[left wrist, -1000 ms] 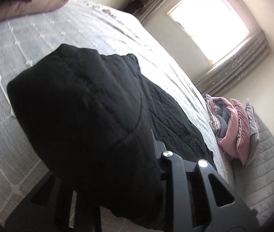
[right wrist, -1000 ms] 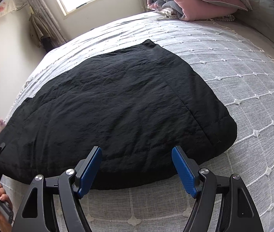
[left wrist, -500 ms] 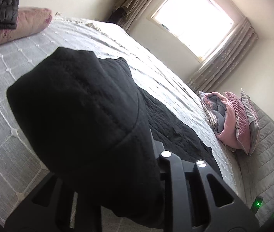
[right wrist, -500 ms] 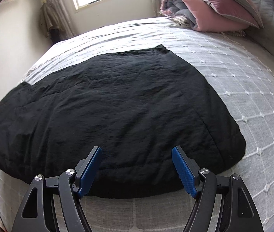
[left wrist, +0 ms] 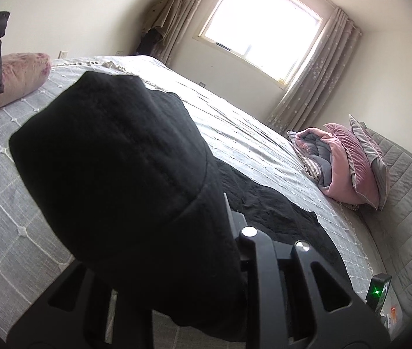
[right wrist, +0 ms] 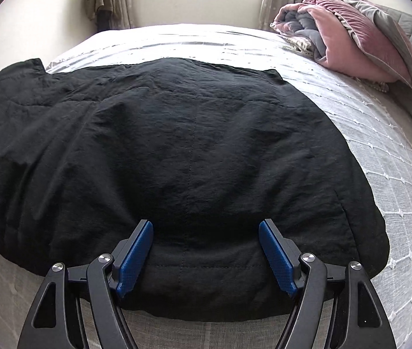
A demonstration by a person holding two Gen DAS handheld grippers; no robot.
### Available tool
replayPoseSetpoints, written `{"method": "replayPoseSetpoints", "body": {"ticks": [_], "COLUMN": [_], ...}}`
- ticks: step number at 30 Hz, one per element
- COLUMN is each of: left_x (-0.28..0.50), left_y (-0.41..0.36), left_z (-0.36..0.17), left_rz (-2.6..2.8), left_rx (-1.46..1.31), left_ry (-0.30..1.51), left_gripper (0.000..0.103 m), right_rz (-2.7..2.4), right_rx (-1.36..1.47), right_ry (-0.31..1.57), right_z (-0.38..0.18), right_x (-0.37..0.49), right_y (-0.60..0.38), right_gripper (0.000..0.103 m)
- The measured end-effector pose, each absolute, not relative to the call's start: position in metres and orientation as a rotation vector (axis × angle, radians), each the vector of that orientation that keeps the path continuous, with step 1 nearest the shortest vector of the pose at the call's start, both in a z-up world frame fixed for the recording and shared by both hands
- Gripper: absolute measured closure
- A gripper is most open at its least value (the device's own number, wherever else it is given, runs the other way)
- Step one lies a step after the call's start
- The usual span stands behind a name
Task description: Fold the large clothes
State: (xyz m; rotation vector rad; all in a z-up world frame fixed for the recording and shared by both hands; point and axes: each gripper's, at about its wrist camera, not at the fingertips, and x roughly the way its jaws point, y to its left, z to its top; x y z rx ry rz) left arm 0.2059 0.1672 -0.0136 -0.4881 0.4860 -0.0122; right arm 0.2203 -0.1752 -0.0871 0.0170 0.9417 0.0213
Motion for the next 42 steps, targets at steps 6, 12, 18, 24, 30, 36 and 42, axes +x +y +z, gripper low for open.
{"method": "replayPoseSetpoints", "body": {"ticks": [6,12,18,24,30,36,42], "left_x": [0.209,0.209,0.22,0.223,0.223,0.226,0.241], "left_y": [0.148,0.111,0.062,-0.02,-0.159,-0.244,-0.188], "left_z": [0.005,0.026,0.056,0.084,0.04,-0.085,-0.053], "left_rz": [-0.032,-0.042,-0.057,-0.134,-0.291,-0.475,-0.607], "left_rx": [-0.403,-0.272,-0.142,-0.01,0.314,0.518,0.168], "left_ry": [0.457,0.427,0.419,0.38,0.455,0.745,0.833], "left_gripper": [0.079,0.079,0.08,0.08,0.076,0.065,0.05], "right_rz": [0.018,0.098,0.046,-0.061,-0.21,-0.358,-0.321], "right_rx": [0.086,0.206,0.24,0.469,0.8,1.128,1.144], "right_ry": [0.927,0.903,0.888,0.804,0.743,0.65,0.635], "right_z": [-0.076,-0.065,-0.053,-0.035,-0.044,-0.071,-0.066], "right_x": [0.219,0.22,0.218,0.199,0.167,0.122,0.125], "right_y": [-0.189,-0.197,-0.209,-0.282,-0.376,-0.451,-0.455], "right_gripper": [0.027,0.027,0.027,0.027,0.027,0.027,0.027]}}
